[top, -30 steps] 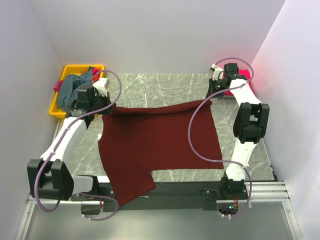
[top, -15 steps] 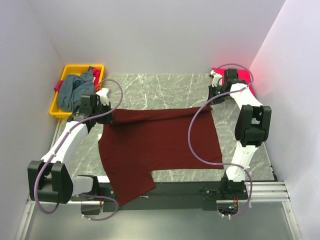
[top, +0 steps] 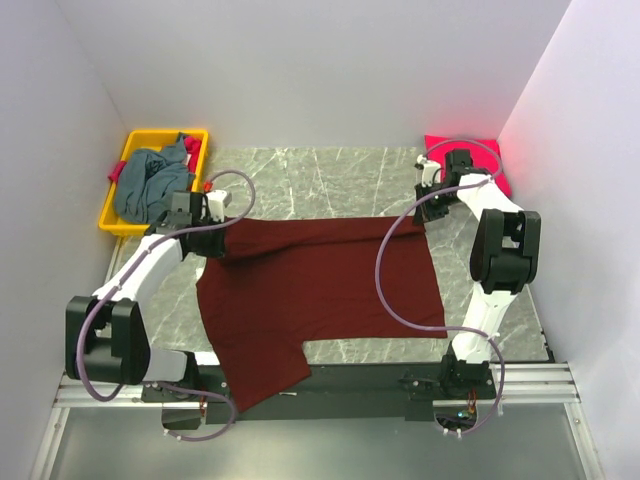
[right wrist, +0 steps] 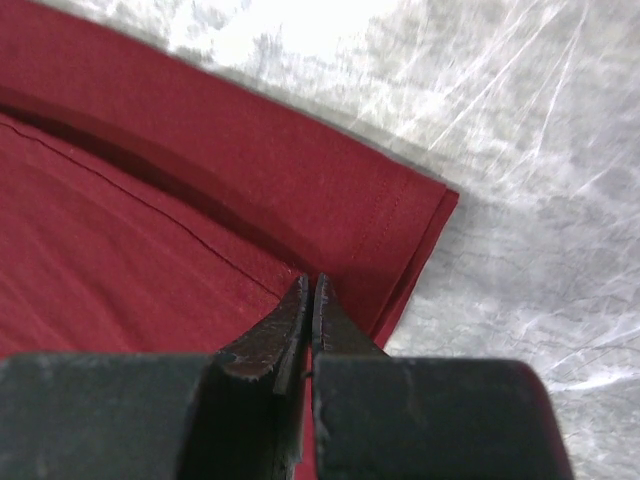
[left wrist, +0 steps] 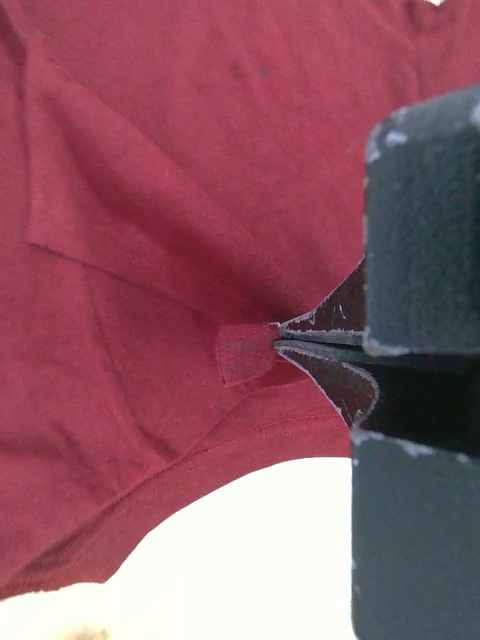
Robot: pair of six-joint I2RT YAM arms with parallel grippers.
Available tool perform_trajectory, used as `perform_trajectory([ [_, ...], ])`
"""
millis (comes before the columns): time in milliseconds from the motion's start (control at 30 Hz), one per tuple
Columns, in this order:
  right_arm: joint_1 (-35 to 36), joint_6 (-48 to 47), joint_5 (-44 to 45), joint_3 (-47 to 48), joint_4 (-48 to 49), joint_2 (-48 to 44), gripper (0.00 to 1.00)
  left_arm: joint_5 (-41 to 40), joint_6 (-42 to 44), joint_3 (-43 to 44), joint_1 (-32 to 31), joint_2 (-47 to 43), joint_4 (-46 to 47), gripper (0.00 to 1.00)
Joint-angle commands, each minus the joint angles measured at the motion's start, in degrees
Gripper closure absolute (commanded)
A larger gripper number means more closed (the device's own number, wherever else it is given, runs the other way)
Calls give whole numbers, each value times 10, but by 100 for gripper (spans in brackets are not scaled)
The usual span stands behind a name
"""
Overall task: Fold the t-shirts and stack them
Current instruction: Fold the tshirt
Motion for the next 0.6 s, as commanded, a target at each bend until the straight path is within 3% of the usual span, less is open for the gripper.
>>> perform_trajectory([
  [0, -4, -18, 7, -12, 0, -20, 100, 3, 36, 0, -9, 5, -8, 100],
  [267, -4, -46, 13, -30, -18, -24, 97, 33, 108, -1, -16, 30, -52, 99],
  [333, -4, -55, 15, -31, -28, -24, 86, 71, 136, 2, -16, 32, -72, 93],
  [367, -4, -59, 15, -31, -33, -26, 74, 76, 159, 3, -16, 31, -86, 84],
  [433, -5, -67, 14, -29, -47, -37, 66, 90, 178, 10, -14, 17, -98, 77],
  [500, -5, -73, 5, -24, -60, -52, 52, 107, 197, 30, -10, 4, -106, 66],
  [567, -5, -73, -8, -19, -68, -61, 47, 119, 200, 49, -8, 4, -106, 55],
])
